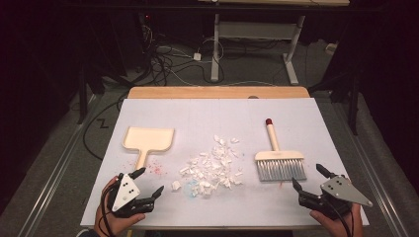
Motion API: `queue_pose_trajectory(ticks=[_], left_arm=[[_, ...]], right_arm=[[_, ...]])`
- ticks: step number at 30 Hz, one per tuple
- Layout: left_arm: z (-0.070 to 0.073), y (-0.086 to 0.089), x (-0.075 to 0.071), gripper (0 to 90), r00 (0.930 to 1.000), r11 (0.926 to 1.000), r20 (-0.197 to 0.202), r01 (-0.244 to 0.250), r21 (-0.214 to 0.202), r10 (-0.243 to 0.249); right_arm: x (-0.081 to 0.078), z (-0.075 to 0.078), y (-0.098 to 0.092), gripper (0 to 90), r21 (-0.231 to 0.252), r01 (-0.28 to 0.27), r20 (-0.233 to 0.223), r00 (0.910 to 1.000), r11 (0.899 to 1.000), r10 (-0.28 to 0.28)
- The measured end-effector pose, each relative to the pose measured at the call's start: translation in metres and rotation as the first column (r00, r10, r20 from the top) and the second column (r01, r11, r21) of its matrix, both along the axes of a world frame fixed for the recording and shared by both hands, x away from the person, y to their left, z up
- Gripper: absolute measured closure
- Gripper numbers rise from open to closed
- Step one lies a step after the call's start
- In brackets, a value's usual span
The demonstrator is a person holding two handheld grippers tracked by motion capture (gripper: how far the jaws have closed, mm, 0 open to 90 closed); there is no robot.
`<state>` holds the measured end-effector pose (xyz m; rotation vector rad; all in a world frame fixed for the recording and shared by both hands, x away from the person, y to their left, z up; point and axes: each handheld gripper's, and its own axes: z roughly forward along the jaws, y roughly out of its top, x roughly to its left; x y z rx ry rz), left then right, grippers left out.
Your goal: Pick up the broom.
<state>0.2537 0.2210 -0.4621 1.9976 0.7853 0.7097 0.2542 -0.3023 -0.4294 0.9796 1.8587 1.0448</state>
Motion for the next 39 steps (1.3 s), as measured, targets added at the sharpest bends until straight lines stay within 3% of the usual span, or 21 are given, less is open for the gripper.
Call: queue_pose_trajectory(ticks=[3, 9, 11, 15, 18, 19, 20, 23, 24, 25, 28, 31, 33, 35, 38, 39], left_arm=[[-0.002, 0.002, 0.003, 19.6, 0.9998, 0.9999, -0.017, -0.009, -0.011, 0.009], [-0.002, -0.001, 0.002, 19.7, 0.9998, 0.9996, -0.021, 0.0, 0.027, 0.001], [-0.002, 0.0, 0.002, 19.7, 0.9999, 0.9993, -0.013, 0.006, 0.036, -0.005], [-0.001, 0.0, 0.0, 19.6, 0.9999, 0.9995, -0.012, 0.008, 0.031, -0.008], [-0.001, -0.003, 0.001, 19.7, 0.9998, 0.9993, -0.012, 0.018, 0.032, -0.018], [-0.001, -0.003, 0.001, 20.0, 0.9998, 0.9993, -0.012, 0.018, 0.032, -0.018], [-0.002, -0.003, 0.001, 20.6, 0.9996, 0.9993, -0.016, 0.025, 0.028, -0.024], [0.0, -0.005, 0.001, 22.0, 0.9996, 0.9994, 0.004, 0.026, 0.024, -0.026], [0.001, -0.006, 0.001, 22.0, 0.9996, 0.9995, 0.009, 0.028, 0.016, -0.028], [0.002, -0.008, 0.001, 22.3, 0.9996, 0.9995, 0.014, 0.023, 0.022, -0.023], [0.0, -0.007, 0.003, 22.3, 0.9998, 0.9993, 0.003, 0.022, 0.03, -0.022], [-0.001, -0.007, 0.003, 22.2, 0.9996, 0.9989, 0.002, 0.026, 0.039, -0.026], [-0.002, -0.006, 0.003, 22.0, 0.9996, 0.9988, 0.0, 0.027, 0.04, -0.027], [-0.003, -0.006, 0.003, 22.0, 0.9996, 0.9986, -0.008, 0.029, 0.044, -0.029], [-0.003, -0.005, 0.002, 22.0, 0.9994, 0.9984, -0.013, 0.032, 0.047, -0.031], [-0.003, -0.005, 0.001, 22.0, 0.9995, 0.9985, -0.013, 0.03, 0.045, -0.03]], right_arm=[[-0.001, 0.001, 0.0, 18.5, 0.03, -0.013, 0.01, 0.9999, 0.999, 0.013], [0.0, -0.002, -0.001, 18.5, 0.002, -0.008, 0.018, 0.9998, 1.0, 0.008], [0.001, -0.001, -0.001, 18.4, 0.027, -0.032, 0.019, 0.9993, 0.999, 0.031], [0.007, 0.001, 0.001, 18.3, 0.007, -0.03, 0.012, 0.9995, 1.0, 0.03], [0.027, 0.006, 0.0, 18.9, 0.002, -0.007, -0.027, 0.9996, 1.0, 0.007], [0.027, 0.006, 0.0, 18.9, 0.002, -0.007, -0.027, 0.9996, 1.0, 0.007], [0.041, 0.009, -0.002, 19.2, 0.026, -0.013, -0.058, 0.9982, 1.0, 0.014], [0.069, 0.014, 0.0, 21.8, 0.037, 0.004, -0.142, 0.9899, 0.999, 0.002], [0.069, 0.014, 0.0, 21.8, 0.037, 0.004, -0.142, 0.9899, 0.999, 0.002], [0.089, 0.016, 0.002, 23.5, 0.035, 0.024, -0.194, 0.9809, 0.999, -0.017], [0.118, 0.02, 0.007, 26.0, 0.031, 0.05, -0.236, 0.971, 0.998, -0.041], [0.145, 0.018, 0.013, 28.0, 0.016, 0.075, -0.305, 0.9499, 0.997, -0.067], [0.164, 0.01, 0.021, 29.0, -0.021, 0.092, -0.387, 0.9173, 0.996, -0.093], [0.181, 0.001, 0.029, 30.9, -0.073, 0.107, -0.427, 0.8953, 0.992, -0.128], [0.202, -0.016, 0.038, 34.9, -0.092, 0.131, -0.504, 0.8486, 0.987, -0.16], [0.208, -0.022, 0.04, 34.8, -0.104, 0.137, -0.532, 0.829, 0.985, -0.172]])
